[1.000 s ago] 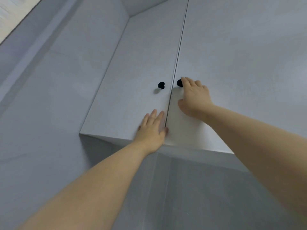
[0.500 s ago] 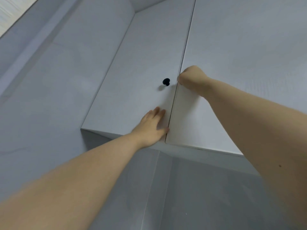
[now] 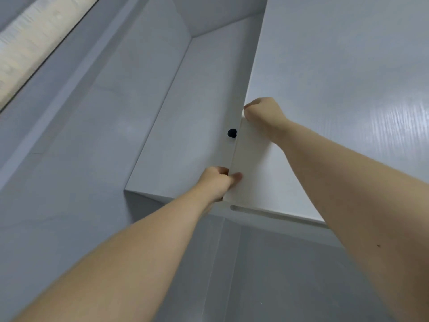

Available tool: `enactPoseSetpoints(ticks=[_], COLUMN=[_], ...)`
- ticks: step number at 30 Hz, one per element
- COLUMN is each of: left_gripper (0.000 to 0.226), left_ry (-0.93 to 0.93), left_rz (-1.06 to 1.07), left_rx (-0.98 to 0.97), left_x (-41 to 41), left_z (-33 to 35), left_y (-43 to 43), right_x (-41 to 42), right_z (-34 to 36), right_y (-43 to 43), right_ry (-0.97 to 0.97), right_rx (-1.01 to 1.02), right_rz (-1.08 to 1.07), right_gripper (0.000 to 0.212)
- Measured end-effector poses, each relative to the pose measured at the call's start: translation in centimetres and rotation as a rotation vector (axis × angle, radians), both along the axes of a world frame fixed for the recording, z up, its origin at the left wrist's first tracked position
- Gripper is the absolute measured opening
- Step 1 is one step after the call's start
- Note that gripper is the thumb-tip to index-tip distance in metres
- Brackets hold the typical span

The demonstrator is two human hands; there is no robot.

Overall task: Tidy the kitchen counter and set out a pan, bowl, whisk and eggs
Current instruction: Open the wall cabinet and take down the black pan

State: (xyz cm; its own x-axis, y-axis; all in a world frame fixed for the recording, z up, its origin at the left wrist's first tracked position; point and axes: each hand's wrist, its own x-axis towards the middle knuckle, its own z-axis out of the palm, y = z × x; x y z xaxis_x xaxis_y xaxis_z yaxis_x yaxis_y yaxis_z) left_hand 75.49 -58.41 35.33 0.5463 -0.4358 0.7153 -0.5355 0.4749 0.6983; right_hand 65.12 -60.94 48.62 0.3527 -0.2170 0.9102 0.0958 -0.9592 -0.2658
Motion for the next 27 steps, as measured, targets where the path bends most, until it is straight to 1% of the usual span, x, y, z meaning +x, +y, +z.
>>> enactPoseSetpoints(ticks=[2,5,8,10,12,14,16,18,21,23,25,27], left_gripper=[0.007,0.005,0.009,0.014,0.016,0.018,0.019,0.013,0.012,0.013,0.013,0.017], left_ry=[0.022,0.027,0.019,-0.005,-0.034,-0.05,-0.052,-0.024,0.014,0.006,-0.007,-0.02], left_rz=[-0.025,-0.041,-0.021,0.004,0.055,0.094,0.119,0.109,0.131,0.186,0.225,0.245], left_rx=[-0.008,-0.016,-0.021,-0.029,-0.037,-0.048,-0.051,-0.071,-0.1,-0.103,-0.108,-0.11], left_x=[-0.4,-1.1,-1.8,-2.4,-3.4,-4.4,-5.3,-6.6,-8.4,-10.0,-11.2,-12.4], left_z=[0.2,0.2,0.0,0.0,-0.1,-0.3,-0.4,-0.6,-0.7,-0.8,-0.7,-0.7], left_y=[1.1,2.1,3.2,4.2,5.3,6.5,7.6,8.5,9.6,10.6,11.7,12.6], right_x=[-0.4,-0.9,-2.0,-2.9,-4.0,-5.8,-7.7,-9.7,-12.1,-13.8,-15.0,-16.2], right_z=[-0.1,-1.0,-2.1,-3.5,-5.2,-7.3,-9.6,-11.3,-12.9,-14.0,-14.6,-14.9], right_y=[0.7,1.1,1.1,1.3,1.5,1.9,2.0,1.7,1.3,1.5,2.0,2.8], right_ry=[-0.025,-0.053,-0.12,-0.173,-0.186,-0.126,-0.025,0.07,0.168,0.179,0.17,0.198], right_rx=[0.012,-0.01,-0.004,0.003,-0.025,-0.114,-0.266,-0.379,-0.434,-0.48,-0.446,-0.373], right_rz=[0.043,0.092,0.18,0.184,0.175,0.101,-0.014,-0.1,-0.226,-0.356,-0.428,-0.441], right_gripper=[0.037,0.04,0.057,0.061,0.062,0.062,0.061,0.067,0.073,0.083,0.094,0.102])
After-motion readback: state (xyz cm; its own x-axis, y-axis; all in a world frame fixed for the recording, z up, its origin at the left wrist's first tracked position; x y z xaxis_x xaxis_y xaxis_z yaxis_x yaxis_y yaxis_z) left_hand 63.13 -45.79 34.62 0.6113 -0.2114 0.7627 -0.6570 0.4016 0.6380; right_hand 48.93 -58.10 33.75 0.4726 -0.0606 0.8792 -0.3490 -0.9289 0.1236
